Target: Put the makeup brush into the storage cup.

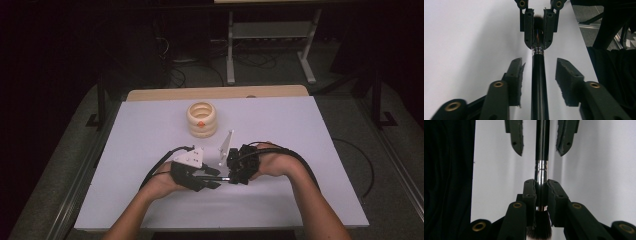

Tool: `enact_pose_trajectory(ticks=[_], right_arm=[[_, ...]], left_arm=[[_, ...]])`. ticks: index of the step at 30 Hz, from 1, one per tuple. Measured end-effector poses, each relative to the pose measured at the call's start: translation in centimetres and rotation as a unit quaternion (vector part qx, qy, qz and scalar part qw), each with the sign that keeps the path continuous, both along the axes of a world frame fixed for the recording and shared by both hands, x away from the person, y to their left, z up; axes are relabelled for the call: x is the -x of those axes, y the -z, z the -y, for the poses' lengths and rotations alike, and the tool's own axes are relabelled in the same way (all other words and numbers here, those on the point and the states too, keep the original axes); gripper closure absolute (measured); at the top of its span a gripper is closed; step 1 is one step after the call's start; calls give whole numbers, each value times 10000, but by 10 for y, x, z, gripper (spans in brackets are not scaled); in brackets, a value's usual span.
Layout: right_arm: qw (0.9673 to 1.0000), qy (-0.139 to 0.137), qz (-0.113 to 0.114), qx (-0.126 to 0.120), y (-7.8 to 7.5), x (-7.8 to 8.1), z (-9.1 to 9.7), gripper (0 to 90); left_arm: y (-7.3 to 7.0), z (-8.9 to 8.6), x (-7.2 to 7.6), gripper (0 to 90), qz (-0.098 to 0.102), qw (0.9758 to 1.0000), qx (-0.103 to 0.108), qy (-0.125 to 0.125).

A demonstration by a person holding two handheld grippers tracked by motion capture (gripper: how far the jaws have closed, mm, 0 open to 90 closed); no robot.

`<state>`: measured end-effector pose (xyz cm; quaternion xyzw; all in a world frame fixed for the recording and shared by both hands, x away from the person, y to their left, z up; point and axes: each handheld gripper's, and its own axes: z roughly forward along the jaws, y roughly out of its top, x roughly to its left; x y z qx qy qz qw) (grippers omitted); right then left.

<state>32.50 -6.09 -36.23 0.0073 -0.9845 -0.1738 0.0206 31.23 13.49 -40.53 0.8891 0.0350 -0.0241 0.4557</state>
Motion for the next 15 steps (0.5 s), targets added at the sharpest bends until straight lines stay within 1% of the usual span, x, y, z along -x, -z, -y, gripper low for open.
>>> enact_pose_trajectory(ticks=[4,7,9,10,11,15], right_arm=[[10000,-25,0,5,1,0,-1,770],[10000,-22,1,9,1,0,-1,770],[10000,-10,-13,29,2,0,-1,770],[10000,-4,-19,37,2,0,-1,770],[10000,0,-24,43,2,0,-1,770],[10000,0,-25,47,2,0,-2,770]], left_arm=[[0,0,0,624,33,10000,-53,11],[0,-1,-1,648,32,10000,-51,14],[-1,-2,-2,665,60,9999,-106,59],[0,-2,-2,668,55,9999,-120,46],[0,-2,-1,672,-7,10000,-78,-1],[0,-3,-2,691,-8,9999,-103,-10]])
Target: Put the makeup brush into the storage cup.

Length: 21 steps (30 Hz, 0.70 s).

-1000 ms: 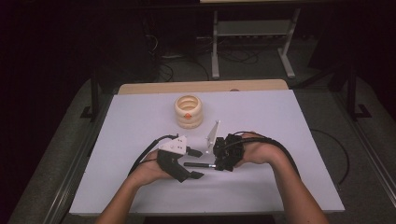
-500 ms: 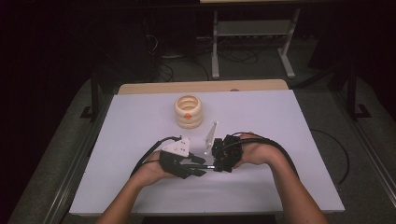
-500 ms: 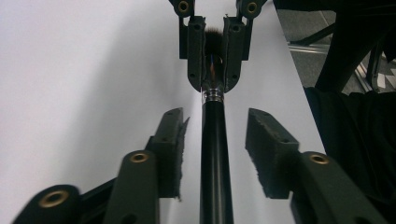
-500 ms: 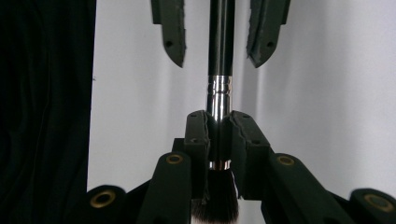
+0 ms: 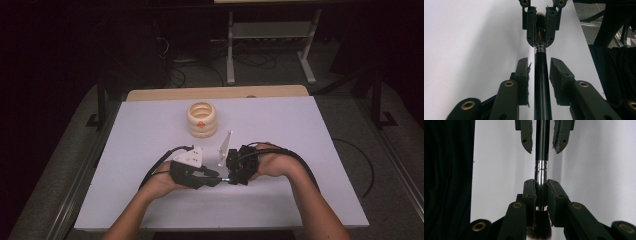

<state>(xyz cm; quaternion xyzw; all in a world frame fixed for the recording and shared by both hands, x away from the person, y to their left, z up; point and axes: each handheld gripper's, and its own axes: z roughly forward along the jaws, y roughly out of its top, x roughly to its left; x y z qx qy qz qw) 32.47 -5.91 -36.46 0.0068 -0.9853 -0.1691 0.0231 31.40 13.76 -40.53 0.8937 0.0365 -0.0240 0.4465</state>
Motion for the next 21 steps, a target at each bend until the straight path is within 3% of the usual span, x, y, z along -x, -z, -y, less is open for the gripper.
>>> enact_pose_trajectory(ticks=[13,21], right_arm=[[10000,-56,47,-36,-1,1,0,770],[10000,-78,40,-22,-1,2,-1,770]], left_arm=[[0,0,0,777,-3,9999,-77,65],[0,-1,-2,786,-168,9996,-208,102]])
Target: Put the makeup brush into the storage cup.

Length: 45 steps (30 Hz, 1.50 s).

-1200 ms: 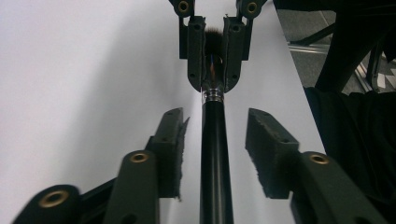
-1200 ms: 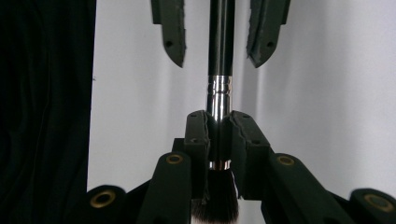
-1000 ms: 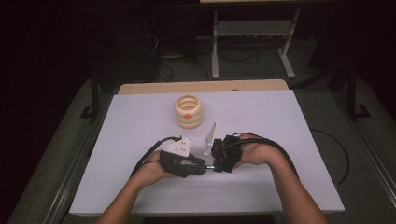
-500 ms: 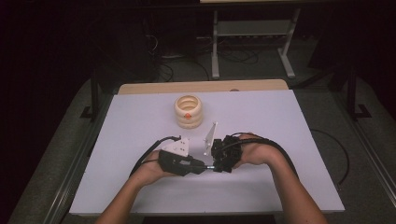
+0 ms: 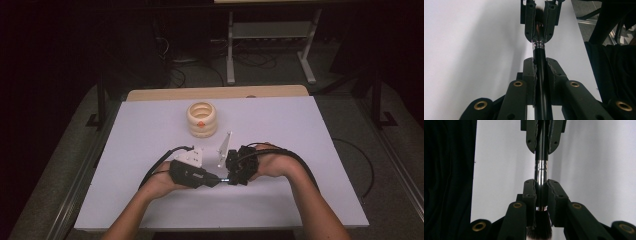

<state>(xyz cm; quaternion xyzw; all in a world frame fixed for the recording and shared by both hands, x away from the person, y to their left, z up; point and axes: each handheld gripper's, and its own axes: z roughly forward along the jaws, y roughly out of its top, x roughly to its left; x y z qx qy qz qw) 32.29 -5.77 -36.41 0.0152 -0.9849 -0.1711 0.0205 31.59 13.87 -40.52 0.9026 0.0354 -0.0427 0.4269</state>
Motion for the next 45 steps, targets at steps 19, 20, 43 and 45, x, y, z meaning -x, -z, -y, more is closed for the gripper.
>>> enact_pose_trajectory(ticks=[19,20,43,45], right_arm=[[9993,84,-17,-353,-3,0,7,573],[9990,84,-30,-428,-3,-1,8,540],[9677,484,-107,-2472,-19,-6,43,441],[9672,431,-124,-2501,-17,-6,42,441]], left_arm=[[-4,-3,3,790,-96,9997,189,-110],[-4,-4,3,790,-112,9996,205,-137],[-6,-24,0,789,-282,9920,1170,-375],[-4,-24,1,789,-247,9913,1243,-366]])
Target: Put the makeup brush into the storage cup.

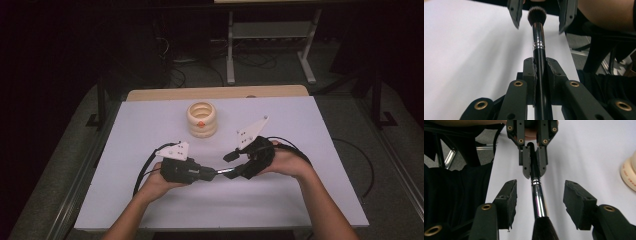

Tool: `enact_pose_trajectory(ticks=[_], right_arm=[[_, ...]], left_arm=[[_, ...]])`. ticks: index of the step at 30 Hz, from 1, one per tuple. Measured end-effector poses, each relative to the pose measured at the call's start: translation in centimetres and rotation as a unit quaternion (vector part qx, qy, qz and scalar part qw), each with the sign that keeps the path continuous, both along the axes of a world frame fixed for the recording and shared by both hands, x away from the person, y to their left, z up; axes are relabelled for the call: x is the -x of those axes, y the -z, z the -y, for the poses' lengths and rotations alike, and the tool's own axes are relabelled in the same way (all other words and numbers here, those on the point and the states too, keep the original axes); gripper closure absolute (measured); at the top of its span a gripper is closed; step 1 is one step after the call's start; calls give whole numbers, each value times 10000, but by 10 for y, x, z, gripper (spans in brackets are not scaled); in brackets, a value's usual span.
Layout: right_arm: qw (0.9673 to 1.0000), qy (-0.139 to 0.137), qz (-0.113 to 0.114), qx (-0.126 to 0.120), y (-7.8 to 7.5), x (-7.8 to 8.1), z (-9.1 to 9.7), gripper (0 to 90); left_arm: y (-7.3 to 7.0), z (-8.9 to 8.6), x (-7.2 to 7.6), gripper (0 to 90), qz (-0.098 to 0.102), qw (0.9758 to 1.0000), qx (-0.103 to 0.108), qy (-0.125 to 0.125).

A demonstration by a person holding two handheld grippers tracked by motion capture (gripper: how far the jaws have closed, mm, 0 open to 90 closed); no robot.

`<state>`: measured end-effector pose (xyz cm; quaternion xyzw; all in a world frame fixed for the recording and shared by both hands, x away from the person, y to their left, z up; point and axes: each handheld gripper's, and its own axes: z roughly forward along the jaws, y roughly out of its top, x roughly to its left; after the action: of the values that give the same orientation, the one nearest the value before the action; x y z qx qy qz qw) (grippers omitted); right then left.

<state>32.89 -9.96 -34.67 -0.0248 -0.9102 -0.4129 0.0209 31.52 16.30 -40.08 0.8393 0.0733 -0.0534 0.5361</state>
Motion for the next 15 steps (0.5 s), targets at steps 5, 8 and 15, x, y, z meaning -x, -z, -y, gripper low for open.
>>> enact_pose_trajectory(ticks=[5,8,15], right_arm=[[10000,-49,-25,25,5,-1,-4,513],[9999,-69,-46,57,5,-2,-5,542],[9996,-204,-145,152,8,-2,-7,632]], left_arm=[[1,3,2,789,33,10000,50,26],[1,3,2,789,58,10000,51,18],[1,4,3,788,67,9999,77,47]])
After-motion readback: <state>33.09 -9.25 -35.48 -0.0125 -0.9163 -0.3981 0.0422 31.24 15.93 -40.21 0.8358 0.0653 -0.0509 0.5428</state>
